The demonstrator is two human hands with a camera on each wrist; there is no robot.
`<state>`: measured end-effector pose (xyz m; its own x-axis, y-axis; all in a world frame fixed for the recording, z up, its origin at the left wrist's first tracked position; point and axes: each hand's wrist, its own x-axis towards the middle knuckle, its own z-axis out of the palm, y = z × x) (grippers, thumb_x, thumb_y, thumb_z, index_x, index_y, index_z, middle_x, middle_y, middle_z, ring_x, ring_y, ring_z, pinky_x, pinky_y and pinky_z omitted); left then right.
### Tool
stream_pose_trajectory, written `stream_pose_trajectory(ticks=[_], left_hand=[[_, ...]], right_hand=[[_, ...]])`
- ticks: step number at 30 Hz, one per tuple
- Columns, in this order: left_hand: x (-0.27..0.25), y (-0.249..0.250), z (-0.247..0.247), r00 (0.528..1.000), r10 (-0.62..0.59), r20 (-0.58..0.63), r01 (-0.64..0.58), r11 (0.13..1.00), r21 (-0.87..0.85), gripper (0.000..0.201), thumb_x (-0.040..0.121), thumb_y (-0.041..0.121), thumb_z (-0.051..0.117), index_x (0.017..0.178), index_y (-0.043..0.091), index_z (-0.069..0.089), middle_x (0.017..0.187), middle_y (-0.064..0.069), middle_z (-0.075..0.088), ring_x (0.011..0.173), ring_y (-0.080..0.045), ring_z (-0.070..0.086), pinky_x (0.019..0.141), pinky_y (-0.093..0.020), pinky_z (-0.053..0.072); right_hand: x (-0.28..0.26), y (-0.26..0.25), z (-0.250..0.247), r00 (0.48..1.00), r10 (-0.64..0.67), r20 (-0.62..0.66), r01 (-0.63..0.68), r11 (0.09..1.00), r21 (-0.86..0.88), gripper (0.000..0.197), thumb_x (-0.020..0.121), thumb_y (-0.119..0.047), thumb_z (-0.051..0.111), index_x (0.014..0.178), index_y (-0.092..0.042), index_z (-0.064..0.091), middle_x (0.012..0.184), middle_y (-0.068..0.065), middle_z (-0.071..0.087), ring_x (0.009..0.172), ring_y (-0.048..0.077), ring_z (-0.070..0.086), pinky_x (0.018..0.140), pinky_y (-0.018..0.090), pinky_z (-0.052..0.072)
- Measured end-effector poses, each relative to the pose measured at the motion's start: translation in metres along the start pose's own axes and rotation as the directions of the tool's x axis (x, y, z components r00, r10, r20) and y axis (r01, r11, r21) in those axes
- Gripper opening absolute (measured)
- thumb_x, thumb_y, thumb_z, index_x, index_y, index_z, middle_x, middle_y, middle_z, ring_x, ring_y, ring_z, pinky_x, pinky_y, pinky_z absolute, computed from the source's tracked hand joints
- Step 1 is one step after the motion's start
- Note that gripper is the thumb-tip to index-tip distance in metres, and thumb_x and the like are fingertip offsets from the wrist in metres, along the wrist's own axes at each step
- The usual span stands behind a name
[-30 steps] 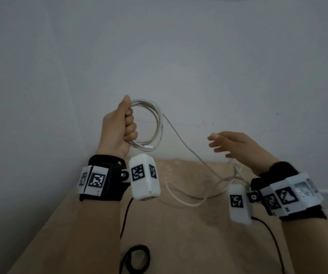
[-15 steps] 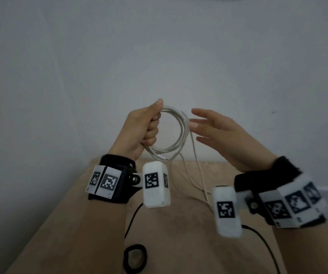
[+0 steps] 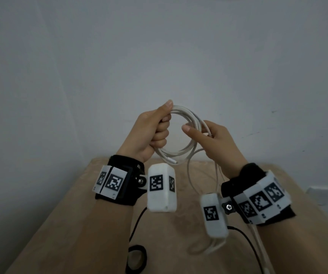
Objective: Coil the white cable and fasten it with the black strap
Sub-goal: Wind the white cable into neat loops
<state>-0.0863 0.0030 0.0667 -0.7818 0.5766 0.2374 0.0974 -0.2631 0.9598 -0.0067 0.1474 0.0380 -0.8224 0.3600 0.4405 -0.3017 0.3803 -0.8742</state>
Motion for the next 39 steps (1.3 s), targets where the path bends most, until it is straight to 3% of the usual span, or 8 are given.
stream_pose_trajectory(ticks=[3, 7, 10, 14, 22, 28, 33, 39], left_hand=[[0.001, -0.001, 0.005, 1.000, -0.012, 0.010, 0.012, 0.995, -0.102, 0.041, 0.096, 0.041, 0.051, 0.063, 0.022, 0.035, 0.049, 0.010, 0.017, 0.037, -0.004, 0.012, 0.034, -0.018, 0.010], [0.005, -0.006, 0.012, 0.998, -0.057, -0.002, 0.054, 0.950, -0.308, 0.042, 0.095, 0.043, 0.051, 0.062, 0.022, 0.036, 0.046, 0.010, 0.017, 0.033, -0.003, 0.013, 0.032, -0.016, 0.010], [0.008, -0.007, 0.013, 0.997, -0.076, 0.002, 0.070, 0.908, -0.413, 0.043, 0.096, 0.043, 0.049, 0.061, 0.021, 0.036, 0.042, 0.010, 0.018, 0.030, -0.003, 0.015, 0.029, -0.015, 0.012], [0.009, -0.010, 0.014, 0.993, -0.107, 0.053, 0.120, 0.861, -0.494, 0.044, 0.097, 0.043, 0.045, 0.061, 0.020, 0.035, 0.039, 0.009, 0.020, 0.026, -0.004, 0.017, 0.027, -0.014, 0.014], [0.010, -0.013, 0.012, 0.960, -0.183, 0.211, 0.263, 0.845, -0.465, 0.046, 0.095, 0.046, 0.044, 0.059, 0.019, 0.039, 0.038, 0.009, 0.024, 0.029, -0.005, 0.024, 0.034, -0.014, 0.025], [0.007, -0.012, 0.005, 0.932, -0.220, 0.288, 0.296, 0.921, -0.254, 0.040, 0.093, 0.045, 0.043, 0.067, 0.015, 0.044, 0.039, 0.009, 0.031, 0.033, -0.005, 0.033, 0.046, -0.018, 0.040], [0.004, -0.009, 0.002, 0.924, -0.252, 0.288, 0.273, 0.961, -0.034, 0.039, 0.079, 0.052, 0.051, 0.066, 0.016, 0.047, 0.039, 0.010, 0.027, 0.030, -0.003, 0.026, 0.039, -0.017, 0.032], [-0.002, -0.009, 0.003, 0.899, -0.321, 0.300, 0.240, 0.931, 0.276, 0.042, 0.076, 0.055, 0.055, 0.062, 0.016, 0.051, 0.039, 0.009, 0.024, 0.032, -0.004, 0.020, 0.042, -0.020, 0.023]], right_hand=[[-0.001, 0.002, 0.003, 0.995, 0.093, 0.039, -0.098, 0.978, 0.184, 0.023, 0.084, -0.037, 0.067, 0.082, -0.014, 0.072, 0.058, -0.012, 0.052, 0.055, 0.003, 0.041, 0.048, 0.011, 0.031], [0.002, 0.001, 0.007, 0.981, 0.148, 0.124, -0.192, 0.796, 0.574, 0.022, 0.077, -0.037, 0.064, 0.073, -0.015, 0.063, 0.069, -0.004, 0.064, 0.078, 0.013, 0.058, 0.066, 0.024, 0.044], [0.003, -0.001, 0.010, 0.968, 0.111, 0.225, -0.246, 0.609, 0.754, 0.024, 0.083, -0.037, 0.054, 0.075, -0.015, 0.054, 0.056, -0.006, 0.046, 0.064, 0.012, 0.054, 0.074, 0.027, 0.042], [0.003, 0.000, 0.013, 0.965, 0.097, 0.244, -0.260, 0.472, 0.842, 0.030, 0.095, -0.037, 0.043, 0.079, -0.013, 0.052, 0.051, -0.009, 0.033, 0.044, 0.006, 0.036, 0.064, 0.024, 0.048], [0.005, 0.007, 0.011, 0.959, 0.111, 0.262, -0.284, 0.368, 0.885, 0.046, 0.098, -0.048, 0.032, 0.075, -0.013, 0.051, 0.045, -0.009, 0.029, 0.035, 0.004, 0.026, 0.043, 0.019, 0.037], [0.005, 0.012, 0.004, 0.960, 0.152, 0.235, -0.279, 0.550, 0.787, 0.042, 0.098, -0.044, 0.037, 0.069, -0.015, 0.048, 0.043, -0.011, 0.024, 0.034, 0.003, 0.019, 0.039, 0.018, 0.028], [0.002, 0.010, 0.006, 0.952, 0.208, 0.225, -0.305, 0.714, 0.630, 0.042, 0.097, -0.040, 0.043, 0.065, -0.014, 0.047, 0.044, -0.009, 0.023, 0.035, 0.005, 0.018, 0.036, 0.019, 0.023], [-0.002, 0.006, 0.002, 0.945, 0.210, 0.251, -0.288, 0.897, 0.334, 0.043, 0.098, -0.036, 0.046, 0.061, -0.014, 0.046, 0.046, -0.007, 0.022, 0.040, 0.008, 0.014, 0.041, 0.020, 0.013]])
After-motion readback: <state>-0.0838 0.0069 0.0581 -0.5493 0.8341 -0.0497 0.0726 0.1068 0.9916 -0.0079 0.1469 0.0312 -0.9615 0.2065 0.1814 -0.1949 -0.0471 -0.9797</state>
